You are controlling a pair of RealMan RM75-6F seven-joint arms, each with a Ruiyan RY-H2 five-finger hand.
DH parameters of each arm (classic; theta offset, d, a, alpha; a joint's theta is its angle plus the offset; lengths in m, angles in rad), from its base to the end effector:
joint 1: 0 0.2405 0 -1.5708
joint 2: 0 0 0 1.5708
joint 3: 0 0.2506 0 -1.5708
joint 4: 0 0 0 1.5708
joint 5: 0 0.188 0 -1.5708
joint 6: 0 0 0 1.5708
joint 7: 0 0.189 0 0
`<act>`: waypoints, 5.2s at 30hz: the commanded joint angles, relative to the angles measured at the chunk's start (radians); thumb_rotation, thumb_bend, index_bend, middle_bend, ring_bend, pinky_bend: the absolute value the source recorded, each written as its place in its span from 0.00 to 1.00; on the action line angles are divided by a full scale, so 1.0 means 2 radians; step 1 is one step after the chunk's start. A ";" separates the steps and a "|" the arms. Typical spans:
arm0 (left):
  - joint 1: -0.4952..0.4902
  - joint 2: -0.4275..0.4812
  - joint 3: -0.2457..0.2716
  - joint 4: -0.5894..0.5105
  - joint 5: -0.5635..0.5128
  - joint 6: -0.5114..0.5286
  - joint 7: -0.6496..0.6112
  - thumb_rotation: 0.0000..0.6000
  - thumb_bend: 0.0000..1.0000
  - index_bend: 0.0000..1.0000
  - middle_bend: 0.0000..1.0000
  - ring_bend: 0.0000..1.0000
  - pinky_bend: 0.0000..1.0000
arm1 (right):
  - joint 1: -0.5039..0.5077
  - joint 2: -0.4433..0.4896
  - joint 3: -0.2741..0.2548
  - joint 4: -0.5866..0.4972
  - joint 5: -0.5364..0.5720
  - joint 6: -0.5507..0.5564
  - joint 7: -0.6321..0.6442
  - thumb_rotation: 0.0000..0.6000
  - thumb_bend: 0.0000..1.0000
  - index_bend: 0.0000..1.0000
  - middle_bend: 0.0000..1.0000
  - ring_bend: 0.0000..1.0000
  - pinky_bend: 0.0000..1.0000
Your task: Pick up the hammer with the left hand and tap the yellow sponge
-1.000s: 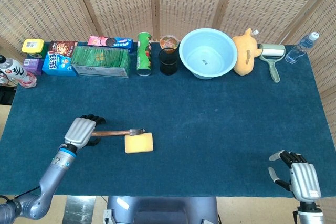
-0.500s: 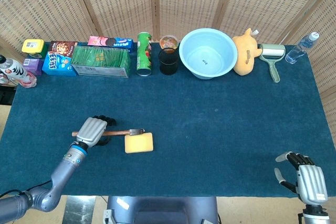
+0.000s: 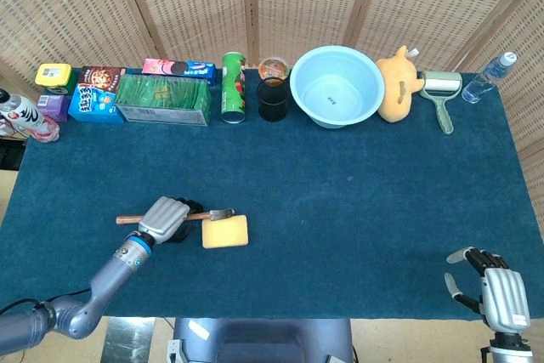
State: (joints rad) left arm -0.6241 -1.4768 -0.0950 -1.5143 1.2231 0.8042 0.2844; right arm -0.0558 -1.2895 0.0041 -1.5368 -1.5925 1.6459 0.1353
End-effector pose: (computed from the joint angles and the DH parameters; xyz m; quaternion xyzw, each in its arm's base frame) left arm -0.1855 0.3275 -0.0310 -0.7888 -0.4108 -0.2847 0.3576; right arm -0.3006 -0.1726 0.1443 0.5218 -0.4398 0.4651 0.5639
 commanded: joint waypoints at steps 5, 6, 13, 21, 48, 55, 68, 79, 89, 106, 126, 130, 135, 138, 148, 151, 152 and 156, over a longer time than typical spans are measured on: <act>-0.002 0.011 0.009 -0.002 0.000 0.001 -0.009 1.00 0.62 0.38 0.44 0.41 0.51 | -0.014 -0.004 -0.003 0.000 0.004 0.013 0.005 1.00 0.37 0.47 0.46 0.43 0.38; -0.002 0.011 0.010 0.000 0.000 0.002 -0.010 1.00 0.62 0.38 0.44 0.41 0.51 | -0.015 -0.004 -0.003 0.000 0.004 0.013 0.004 1.00 0.37 0.47 0.46 0.43 0.38; 0.001 0.007 0.019 0.017 -0.003 0.011 -0.011 1.00 0.62 0.39 0.45 0.41 0.51 | -0.018 -0.004 -0.002 -0.003 0.001 0.016 0.006 1.00 0.37 0.47 0.46 0.43 0.38; 0.018 0.012 0.009 0.020 0.026 0.060 -0.067 1.00 0.65 0.50 0.55 0.50 0.57 | -0.018 -0.006 0.002 -0.003 0.002 0.015 0.005 1.00 0.37 0.47 0.46 0.42 0.38; 0.001 0.140 0.027 -0.047 0.104 -0.001 -0.348 1.00 0.61 0.55 0.60 0.56 0.65 | -0.007 -0.018 0.005 -0.007 0.014 -0.021 -0.015 1.00 0.37 0.47 0.46 0.43 0.38; -0.024 0.192 0.033 -0.072 0.137 -0.039 -0.428 1.00 0.61 0.56 0.63 0.61 0.71 | -0.004 -0.019 0.004 -0.009 0.008 -0.022 -0.020 1.00 0.37 0.47 0.46 0.43 0.38; -0.086 0.223 0.025 -0.108 0.082 -0.129 -0.319 1.00 0.62 0.58 0.75 0.79 0.79 | -0.012 -0.021 0.001 -0.001 0.003 -0.008 -0.009 1.00 0.37 0.47 0.46 0.43 0.38; -0.115 0.205 0.015 -0.108 0.004 -0.175 -0.299 1.00 0.62 0.58 0.75 0.79 0.80 | -0.016 -0.020 0.000 0.005 0.001 0.000 -0.001 1.00 0.37 0.47 0.46 0.43 0.38; -0.119 0.203 0.016 -0.094 -0.010 -0.203 -0.311 1.00 0.64 0.58 0.75 0.78 0.80 | -0.016 -0.021 0.001 0.006 0.003 -0.003 0.001 1.00 0.37 0.47 0.46 0.42 0.38; -0.136 0.185 0.015 -0.061 -0.024 -0.258 -0.331 1.00 0.67 0.58 0.75 0.79 0.80 | -0.020 -0.021 0.001 0.007 0.004 0.000 0.004 1.00 0.37 0.47 0.46 0.42 0.38; -0.076 0.240 -0.046 -0.128 0.085 -0.219 -0.479 1.00 0.66 0.58 0.75 0.79 0.81 | -0.018 -0.021 0.003 0.001 0.004 -0.005 -0.006 1.00 0.37 0.47 0.46 0.43 0.38; -0.084 0.227 -0.034 -0.109 0.113 -0.236 -0.509 1.00 0.66 0.58 0.75 0.79 0.81 | -0.017 -0.022 0.003 0.002 0.005 -0.007 -0.005 1.00 0.37 0.47 0.46 0.43 0.38; -0.108 0.190 -0.014 -0.063 0.113 -0.279 -0.520 1.00 0.66 0.58 0.75 0.79 0.81 | -0.019 -0.022 0.004 0.005 0.007 -0.004 -0.001 1.00 0.37 0.47 0.46 0.42 0.38; -0.118 0.171 -0.008 -0.039 0.097 -0.296 -0.514 1.00 0.66 0.58 0.75 0.79 0.81 | -0.021 -0.021 0.004 0.007 0.008 -0.003 0.003 1.00 0.37 0.47 0.46 0.43 0.38; -0.114 0.205 -0.027 -0.089 0.070 -0.267 -0.496 1.00 0.65 0.58 0.75 0.79 0.81 | -0.023 -0.022 0.004 0.012 0.008 0.001 0.010 1.00 0.37 0.47 0.46 0.43 0.38; -0.086 0.240 -0.041 -0.131 0.090 -0.208 -0.510 1.00 0.65 0.58 0.75 0.79 0.81 | -0.023 -0.023 0.003 0.013 0.007 0.000 0.011 1.00 0.37 0.47 0.46 0.42 0.38; -0.080 0.247 -0.042 -0.136 0.098 -0.197 -0.514 1.00 0.65 0.58 0.75 0.79 0.81 | -0.023 -0.023 0.003 0.013 0.007 0.000 0.011 1.00 0.37 0.47 0.46 0.43 0.38; -0.055 0.256 -0.035 -0.136 0.123 -0.139 -0.513 1.00 0.65 0.58 0.75 0.79 0.81 | -0.022 -0.023 0.003 0.015 0.007 -0.002 0.013 1.00 0.37 0.47 0.46 0.43 0.38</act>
State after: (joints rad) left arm -0.7757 -0.9899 -0.1654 -1.7712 1.4316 0.4589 -0.7365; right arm -0.0999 -1.3360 0.0101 -1.5077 -1.5791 1.6422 0.1603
